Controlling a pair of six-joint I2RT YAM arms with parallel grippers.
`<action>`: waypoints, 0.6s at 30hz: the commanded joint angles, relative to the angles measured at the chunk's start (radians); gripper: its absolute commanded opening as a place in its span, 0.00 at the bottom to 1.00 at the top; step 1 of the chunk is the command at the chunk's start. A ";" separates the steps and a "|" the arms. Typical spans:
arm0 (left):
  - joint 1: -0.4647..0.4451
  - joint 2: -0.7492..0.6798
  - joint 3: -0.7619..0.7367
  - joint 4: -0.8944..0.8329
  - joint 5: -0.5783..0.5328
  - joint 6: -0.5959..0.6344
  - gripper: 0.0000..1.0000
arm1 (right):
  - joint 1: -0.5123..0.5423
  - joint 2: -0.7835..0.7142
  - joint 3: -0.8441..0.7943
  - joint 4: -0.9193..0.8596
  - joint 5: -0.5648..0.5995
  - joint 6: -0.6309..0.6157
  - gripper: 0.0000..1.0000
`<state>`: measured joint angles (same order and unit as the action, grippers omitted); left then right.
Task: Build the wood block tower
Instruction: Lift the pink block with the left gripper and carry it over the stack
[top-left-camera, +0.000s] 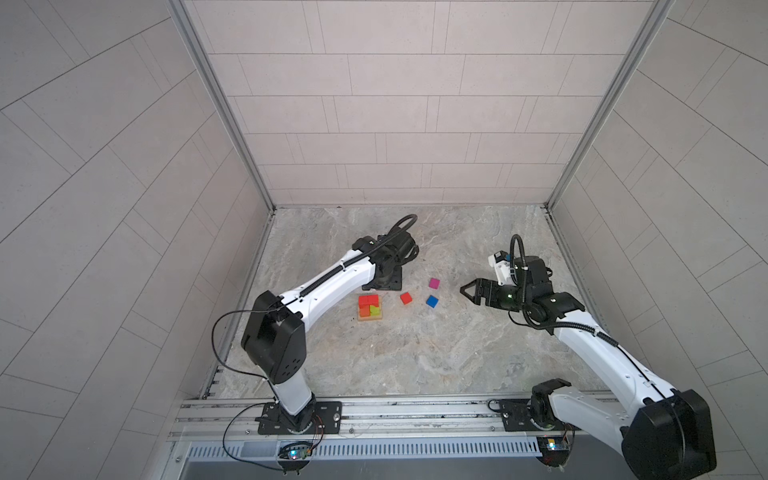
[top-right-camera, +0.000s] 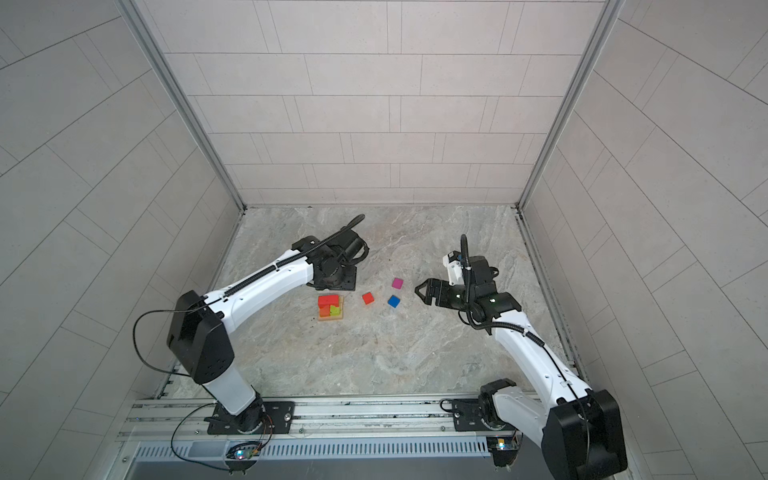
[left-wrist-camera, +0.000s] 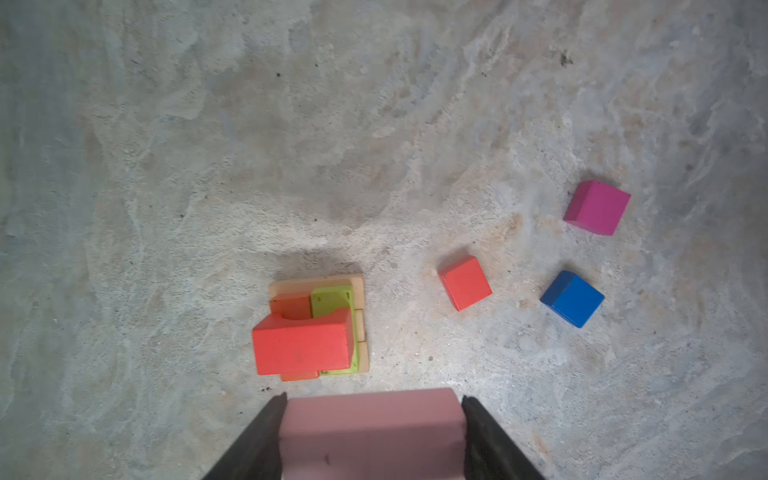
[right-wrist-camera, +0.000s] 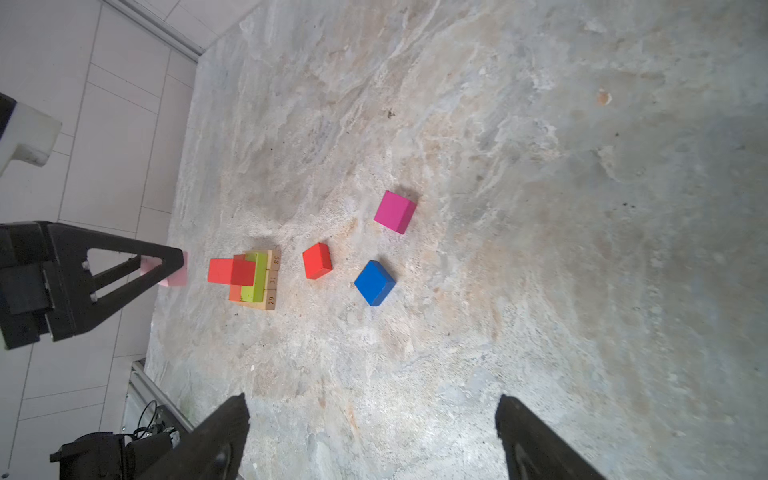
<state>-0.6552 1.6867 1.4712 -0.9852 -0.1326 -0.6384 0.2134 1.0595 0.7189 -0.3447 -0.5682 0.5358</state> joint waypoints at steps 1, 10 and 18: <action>0.032 -0.036 0.000 -0.060 0.011 0.042 0.54 | 0.024 0.017 -0.012 0.067 -0.063 0.006 0.94; 0.078 -0.046 -0.039 -0.072 0.004 0.050 0.56 | 0.130 0.065 -0.006 0.137 -0.094 -0.015 0.94; 0.112 -0.035 -0.120 -0.002 0.070 0.049 0.56 | 0.170 0.093 0.002 0.145 -0.079 -0.018 0.94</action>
<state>-0.5552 1.6627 1.3685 -1.0084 -0.0864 -0.6006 0.3740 1.1408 0.7185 -0.2176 -0.6483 0.5304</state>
